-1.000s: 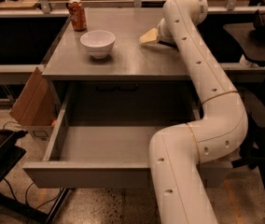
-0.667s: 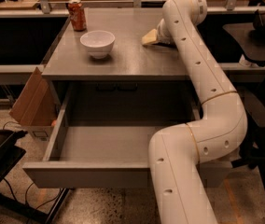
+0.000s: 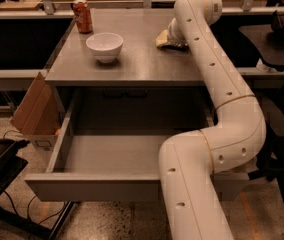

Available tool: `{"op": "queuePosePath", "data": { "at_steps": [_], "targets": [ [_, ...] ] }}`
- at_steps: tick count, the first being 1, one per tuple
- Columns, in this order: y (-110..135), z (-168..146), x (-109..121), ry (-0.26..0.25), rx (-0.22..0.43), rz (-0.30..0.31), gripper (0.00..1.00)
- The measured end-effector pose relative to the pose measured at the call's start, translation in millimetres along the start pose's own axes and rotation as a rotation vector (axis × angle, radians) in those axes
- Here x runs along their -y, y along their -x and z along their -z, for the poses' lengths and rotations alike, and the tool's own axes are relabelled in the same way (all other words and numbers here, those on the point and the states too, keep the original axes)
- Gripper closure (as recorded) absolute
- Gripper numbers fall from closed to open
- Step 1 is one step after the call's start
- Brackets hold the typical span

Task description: Place rxbar chocolate into top drawer

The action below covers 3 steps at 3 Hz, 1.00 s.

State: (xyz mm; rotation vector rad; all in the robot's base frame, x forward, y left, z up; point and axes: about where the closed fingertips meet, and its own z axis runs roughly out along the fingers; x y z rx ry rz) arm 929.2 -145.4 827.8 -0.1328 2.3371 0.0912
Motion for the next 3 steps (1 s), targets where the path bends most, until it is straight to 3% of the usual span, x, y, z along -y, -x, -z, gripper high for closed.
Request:
{"op": "queuePosePath", "data": {
  "at_steps": [1,3],
  "targets": [
    [6.2,6.1,-0.3,0.000,0.000,0.000,1.00],
    [5.3,5.4,-1.9,0.017,-0.001,-0.005,1.00]
  ]
}}
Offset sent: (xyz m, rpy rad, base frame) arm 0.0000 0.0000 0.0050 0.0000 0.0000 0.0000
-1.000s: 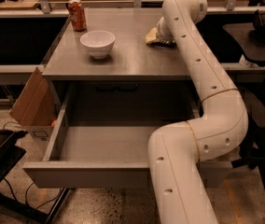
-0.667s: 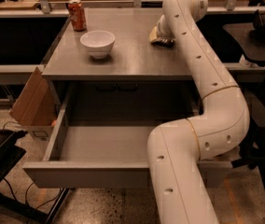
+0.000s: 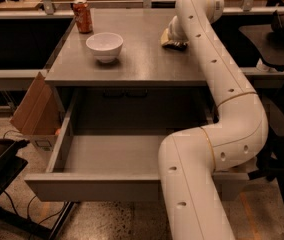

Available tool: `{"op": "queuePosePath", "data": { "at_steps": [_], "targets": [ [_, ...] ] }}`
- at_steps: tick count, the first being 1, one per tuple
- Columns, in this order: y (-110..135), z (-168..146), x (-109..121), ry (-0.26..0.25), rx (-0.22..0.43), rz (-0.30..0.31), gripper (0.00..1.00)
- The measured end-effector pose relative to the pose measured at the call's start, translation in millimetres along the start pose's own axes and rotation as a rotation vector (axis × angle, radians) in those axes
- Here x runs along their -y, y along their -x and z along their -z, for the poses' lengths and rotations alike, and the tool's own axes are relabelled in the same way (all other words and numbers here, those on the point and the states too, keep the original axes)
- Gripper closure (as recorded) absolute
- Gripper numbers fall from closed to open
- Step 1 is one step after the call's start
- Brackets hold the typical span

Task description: Place rxbar chocolate into top drawer

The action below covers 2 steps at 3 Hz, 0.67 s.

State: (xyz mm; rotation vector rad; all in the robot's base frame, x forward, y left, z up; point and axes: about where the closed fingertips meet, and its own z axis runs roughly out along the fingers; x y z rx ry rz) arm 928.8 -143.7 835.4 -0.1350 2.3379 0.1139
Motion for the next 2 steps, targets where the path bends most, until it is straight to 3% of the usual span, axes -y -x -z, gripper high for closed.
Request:
{"op": "queuePosePath", "data": {
  "at_steps": [1,2],
  "targets": [
    [9.0,31.0,3.5,0.159,0.040,-0.015,1.00],
    [17.0,75.1,11.1,0.260,0.071,0.010,1.00]
  ]
}}
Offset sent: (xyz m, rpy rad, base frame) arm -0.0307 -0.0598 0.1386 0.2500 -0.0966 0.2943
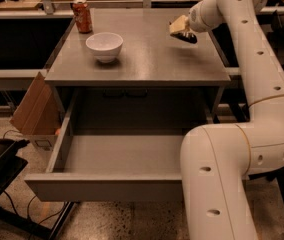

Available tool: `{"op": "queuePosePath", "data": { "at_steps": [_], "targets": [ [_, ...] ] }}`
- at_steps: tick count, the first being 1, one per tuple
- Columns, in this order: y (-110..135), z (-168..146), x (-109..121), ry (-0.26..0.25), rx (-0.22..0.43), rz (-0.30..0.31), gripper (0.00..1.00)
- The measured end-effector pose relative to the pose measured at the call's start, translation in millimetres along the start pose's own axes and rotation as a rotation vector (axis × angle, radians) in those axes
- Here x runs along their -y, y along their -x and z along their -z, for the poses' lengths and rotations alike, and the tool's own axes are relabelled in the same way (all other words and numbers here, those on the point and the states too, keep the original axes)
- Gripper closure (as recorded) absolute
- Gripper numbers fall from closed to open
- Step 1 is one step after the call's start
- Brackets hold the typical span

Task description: Place rxbar chocolate into top drawer

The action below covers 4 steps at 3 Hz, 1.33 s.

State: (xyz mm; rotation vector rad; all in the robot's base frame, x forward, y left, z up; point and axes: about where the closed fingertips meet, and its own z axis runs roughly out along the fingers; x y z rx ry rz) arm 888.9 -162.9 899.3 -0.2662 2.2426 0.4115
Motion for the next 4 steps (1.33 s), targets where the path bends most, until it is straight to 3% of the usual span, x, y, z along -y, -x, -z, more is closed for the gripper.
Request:
{"op": "queuePosePath", "data": {
  "at_steps": [1,2,3,4],
  "targets": [
    [8.1,51.7,-5.2,0.023,-0.013,0.085,1.00],
    [8.1,51.6,-5.2,0.023,-0.013,0.085,1.00],
    [10.6,84.9,-14.9,0.025,-0.034,0.106,1.00],
    [9.7,83.1,-15.7,0.032,-0.034,0.107,1.00]
  ]
}}
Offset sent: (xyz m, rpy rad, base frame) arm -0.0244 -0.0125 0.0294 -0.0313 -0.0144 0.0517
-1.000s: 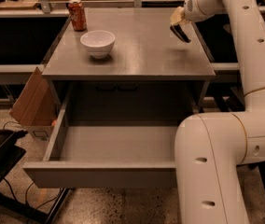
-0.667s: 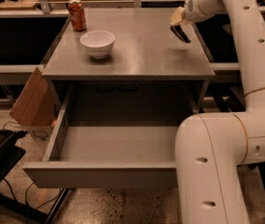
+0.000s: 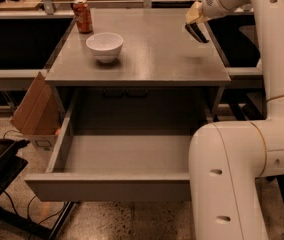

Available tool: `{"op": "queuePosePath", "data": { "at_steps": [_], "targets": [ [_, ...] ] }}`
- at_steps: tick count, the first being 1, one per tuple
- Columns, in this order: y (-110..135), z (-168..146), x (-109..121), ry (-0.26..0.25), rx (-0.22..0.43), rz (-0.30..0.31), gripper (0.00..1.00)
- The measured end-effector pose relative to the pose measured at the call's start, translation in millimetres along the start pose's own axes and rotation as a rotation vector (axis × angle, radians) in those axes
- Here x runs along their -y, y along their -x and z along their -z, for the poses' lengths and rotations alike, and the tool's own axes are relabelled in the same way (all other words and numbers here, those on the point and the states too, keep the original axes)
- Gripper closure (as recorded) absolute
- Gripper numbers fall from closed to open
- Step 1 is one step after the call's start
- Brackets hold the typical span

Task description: Place rxbar chocolate into top drawer

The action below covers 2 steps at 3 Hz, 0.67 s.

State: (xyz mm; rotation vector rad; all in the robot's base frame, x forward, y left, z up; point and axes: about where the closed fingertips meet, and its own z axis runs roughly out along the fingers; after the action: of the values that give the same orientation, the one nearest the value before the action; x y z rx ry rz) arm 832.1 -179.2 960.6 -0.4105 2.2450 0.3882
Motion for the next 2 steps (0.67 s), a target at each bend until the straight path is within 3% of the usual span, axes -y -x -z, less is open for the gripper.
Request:
{"op": "queuePosePath", "data": {
  "at_steps": [1,2],
  "targets": [
    [6.5,3.3,-7.2,0.024,0.030,0.065,1.00],
    [15.2,18.4,-27.5,0.048,0.066,0.174,1.00]
  ]
}}
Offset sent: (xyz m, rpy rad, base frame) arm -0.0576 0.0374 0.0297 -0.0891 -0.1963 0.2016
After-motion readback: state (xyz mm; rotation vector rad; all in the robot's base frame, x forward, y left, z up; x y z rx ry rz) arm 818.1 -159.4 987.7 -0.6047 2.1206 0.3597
